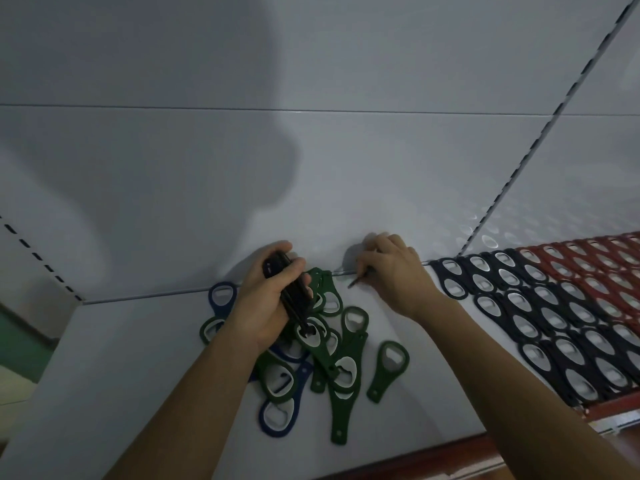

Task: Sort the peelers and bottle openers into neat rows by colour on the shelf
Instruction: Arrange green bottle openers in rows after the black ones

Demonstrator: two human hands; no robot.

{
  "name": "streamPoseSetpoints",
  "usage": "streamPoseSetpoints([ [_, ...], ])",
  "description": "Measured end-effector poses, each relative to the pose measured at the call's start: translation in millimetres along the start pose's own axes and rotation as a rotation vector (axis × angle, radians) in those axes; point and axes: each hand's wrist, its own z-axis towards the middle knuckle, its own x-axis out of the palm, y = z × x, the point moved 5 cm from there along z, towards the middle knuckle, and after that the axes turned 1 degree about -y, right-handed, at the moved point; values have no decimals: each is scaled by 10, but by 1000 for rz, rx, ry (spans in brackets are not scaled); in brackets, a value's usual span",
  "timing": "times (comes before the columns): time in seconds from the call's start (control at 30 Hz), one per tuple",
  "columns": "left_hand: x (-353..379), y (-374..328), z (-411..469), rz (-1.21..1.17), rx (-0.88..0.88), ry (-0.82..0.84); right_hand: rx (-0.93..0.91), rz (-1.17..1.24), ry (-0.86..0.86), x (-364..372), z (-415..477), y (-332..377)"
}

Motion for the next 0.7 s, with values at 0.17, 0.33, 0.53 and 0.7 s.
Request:
streamPoseSetpoints([
  [0.17, -14, -96, -6, 170, 134, 63, 306, 786, -170, -186, 41, 170],
  [0.33, 67, -287, -99, 604, 350, 121, 257, 1297, -31, -181, 217, 763],
  [0.53, -256, -437, -208, 381, 317, -206, 153, 599, 76, -41, 120, 876],
  [0.7, -367, -371, -310, 146, 235, -229, 37, 207, 467, 189, -285, 910],
])
